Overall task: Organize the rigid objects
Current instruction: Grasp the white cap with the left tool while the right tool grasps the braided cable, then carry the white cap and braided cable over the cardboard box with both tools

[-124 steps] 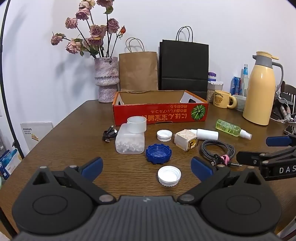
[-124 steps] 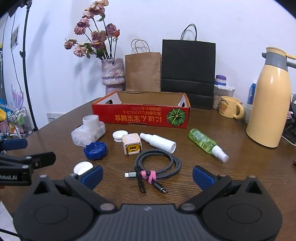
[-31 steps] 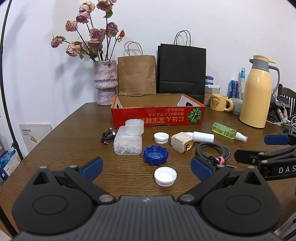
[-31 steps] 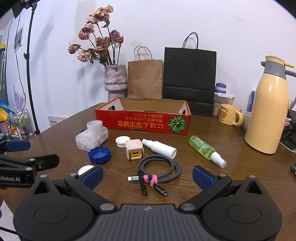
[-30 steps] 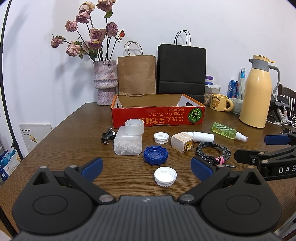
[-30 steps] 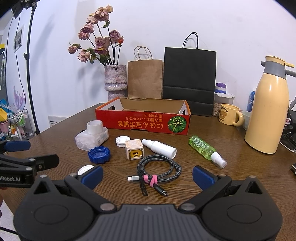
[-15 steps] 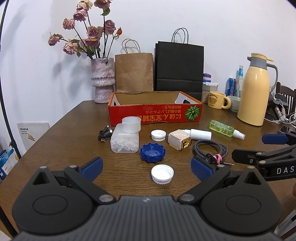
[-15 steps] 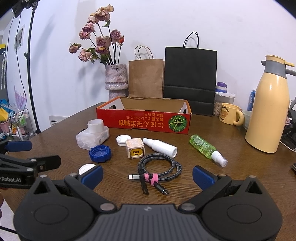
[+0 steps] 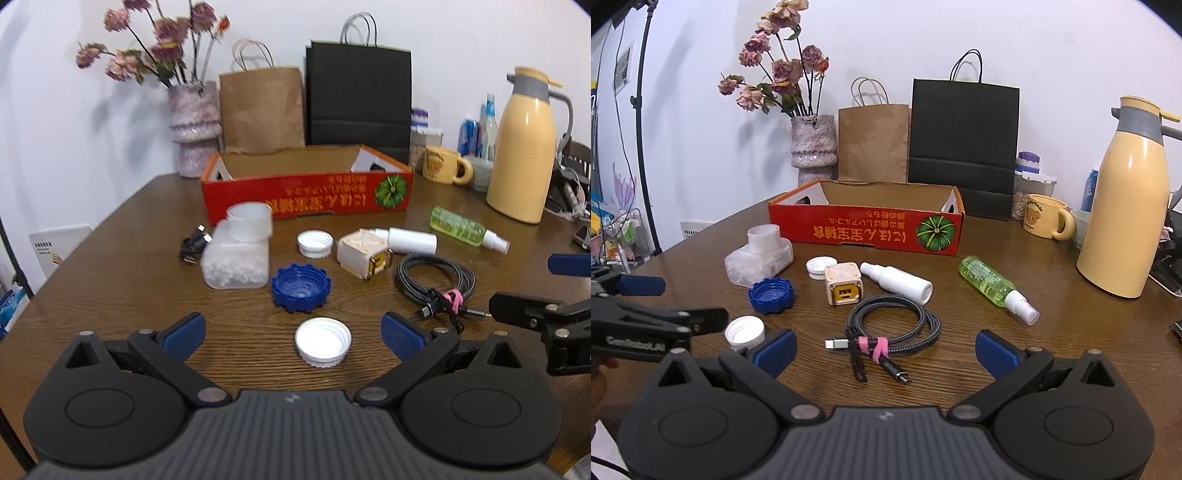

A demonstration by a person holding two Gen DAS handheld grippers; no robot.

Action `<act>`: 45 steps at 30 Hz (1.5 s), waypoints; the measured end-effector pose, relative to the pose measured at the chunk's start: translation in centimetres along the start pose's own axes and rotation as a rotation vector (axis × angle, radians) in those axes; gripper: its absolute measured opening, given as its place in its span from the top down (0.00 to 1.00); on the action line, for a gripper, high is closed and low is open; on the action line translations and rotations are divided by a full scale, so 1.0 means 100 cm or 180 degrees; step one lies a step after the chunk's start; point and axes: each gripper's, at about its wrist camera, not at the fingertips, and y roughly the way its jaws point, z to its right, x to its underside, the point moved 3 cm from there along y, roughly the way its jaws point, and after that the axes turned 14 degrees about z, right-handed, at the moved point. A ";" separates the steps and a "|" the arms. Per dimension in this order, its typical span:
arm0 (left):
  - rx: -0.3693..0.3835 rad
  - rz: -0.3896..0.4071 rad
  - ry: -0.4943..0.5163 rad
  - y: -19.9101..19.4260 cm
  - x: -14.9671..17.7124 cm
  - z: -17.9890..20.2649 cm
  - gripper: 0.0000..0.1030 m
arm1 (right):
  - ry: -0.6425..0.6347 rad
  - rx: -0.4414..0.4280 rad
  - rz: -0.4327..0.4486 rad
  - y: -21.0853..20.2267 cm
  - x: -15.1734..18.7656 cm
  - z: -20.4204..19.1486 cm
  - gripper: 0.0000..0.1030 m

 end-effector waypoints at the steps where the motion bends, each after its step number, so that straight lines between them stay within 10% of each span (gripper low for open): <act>1: -0.0009 -0.0035 0.0017 0.005 0.002 0.002 0.00 | 0.0001 0.0006 -0.0011 0.002 0.001 0.002 0.00; 13: -0.0072 -0.0283 0.0011 0.037 0.017 0.012 0.19 | 0.0054 0.0044 -0.0126 0.024 0.012 0.021 0.00; 21: 0.0033 -0.0343 -0.0094 0.041 0.023 0.012 0.60 | 0.0064 0.0045 -0.0206 0.035 0.017 0.020 0.00; 45: -0.0162 0.0148 -0.0241 0.026 -0.017 -0.040 0.60 | 0.0062 0.0024 -0.0279 0.073 -0.002 0.001 0.00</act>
